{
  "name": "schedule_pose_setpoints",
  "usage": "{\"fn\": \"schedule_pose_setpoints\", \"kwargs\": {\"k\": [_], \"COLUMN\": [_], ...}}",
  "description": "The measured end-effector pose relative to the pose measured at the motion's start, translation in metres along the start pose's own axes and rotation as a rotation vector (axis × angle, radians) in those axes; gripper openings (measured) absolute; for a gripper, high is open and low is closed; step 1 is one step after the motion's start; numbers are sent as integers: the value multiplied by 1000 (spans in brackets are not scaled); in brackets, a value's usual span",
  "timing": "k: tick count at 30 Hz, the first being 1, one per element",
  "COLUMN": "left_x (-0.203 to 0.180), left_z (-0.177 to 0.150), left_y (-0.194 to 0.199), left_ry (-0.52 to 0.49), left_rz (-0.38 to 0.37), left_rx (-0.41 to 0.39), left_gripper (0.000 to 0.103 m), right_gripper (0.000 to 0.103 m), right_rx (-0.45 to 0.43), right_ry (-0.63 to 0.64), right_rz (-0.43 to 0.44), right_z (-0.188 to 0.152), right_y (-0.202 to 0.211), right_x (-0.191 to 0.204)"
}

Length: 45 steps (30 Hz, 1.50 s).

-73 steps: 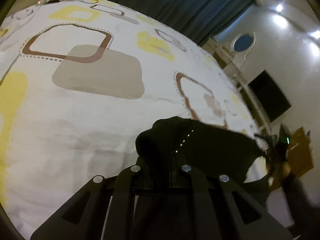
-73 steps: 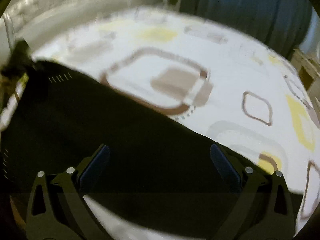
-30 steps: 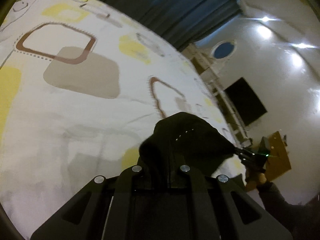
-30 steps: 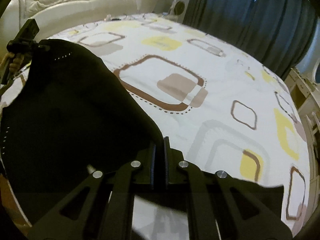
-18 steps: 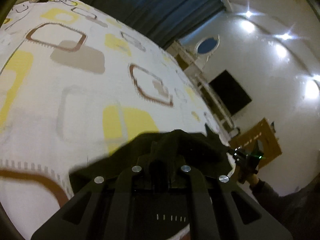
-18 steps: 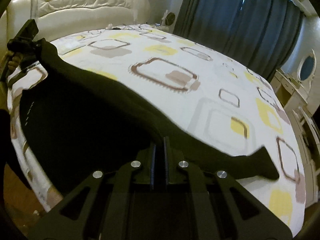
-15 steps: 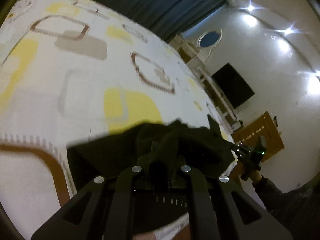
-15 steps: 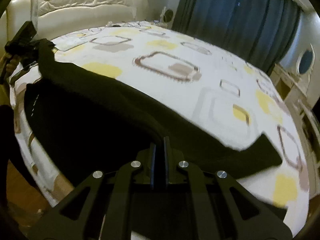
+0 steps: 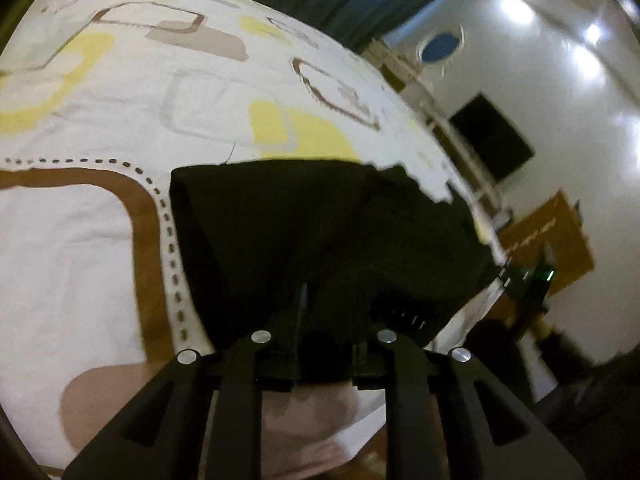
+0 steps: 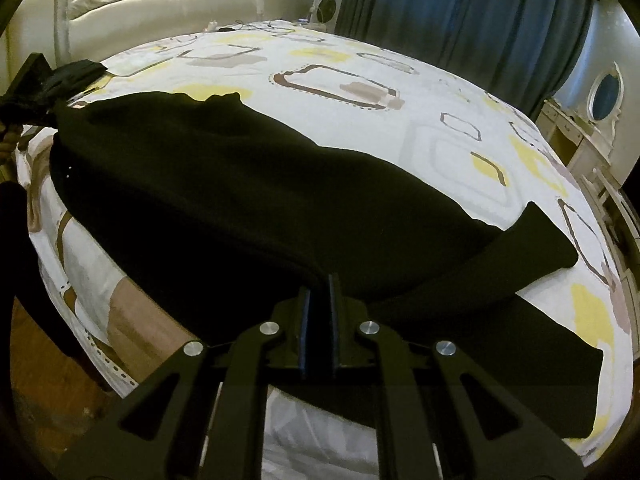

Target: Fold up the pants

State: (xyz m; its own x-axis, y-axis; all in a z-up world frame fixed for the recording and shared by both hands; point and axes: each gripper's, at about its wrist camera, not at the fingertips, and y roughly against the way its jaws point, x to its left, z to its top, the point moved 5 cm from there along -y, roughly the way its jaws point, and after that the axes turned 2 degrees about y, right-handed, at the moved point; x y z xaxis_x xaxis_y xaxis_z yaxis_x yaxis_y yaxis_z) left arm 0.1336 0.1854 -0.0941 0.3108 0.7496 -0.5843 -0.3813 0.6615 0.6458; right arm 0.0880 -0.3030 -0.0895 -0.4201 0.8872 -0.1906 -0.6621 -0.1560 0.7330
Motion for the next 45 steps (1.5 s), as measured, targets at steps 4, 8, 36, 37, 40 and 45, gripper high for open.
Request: {"fn": "schedule_pose_setpoints", "kwargs": {"k": [4,8,36,37,40,45], "left_x": [1,3,-73,-73,-72,-72], "left_z": [-10,-16,13,13,12,12], "left_y": [-1,8,-79,-79,-79,-84], "left_ry": [-69,-120,68,64,70,93], "left_rz": [74,141,122,126,129,120], "left_rx": [55,58,-75,-76,-82,-99], "left_gripper": [20,36,76,77,78,83], "right_gripper": [8,8,45,46,47,47], "right_rx": [3,9,-41,-55,-67,65], "right_ry": [6,18,-350,-392,-537,-680], "right_rz": [-1,-10,42,31,-37,-167], "right_z": [-1,-3,-5,1,27,58], "right_y": [2,2,32,34,27,-34], "right_x": [1,2,-66,-82,-143,-227]}}
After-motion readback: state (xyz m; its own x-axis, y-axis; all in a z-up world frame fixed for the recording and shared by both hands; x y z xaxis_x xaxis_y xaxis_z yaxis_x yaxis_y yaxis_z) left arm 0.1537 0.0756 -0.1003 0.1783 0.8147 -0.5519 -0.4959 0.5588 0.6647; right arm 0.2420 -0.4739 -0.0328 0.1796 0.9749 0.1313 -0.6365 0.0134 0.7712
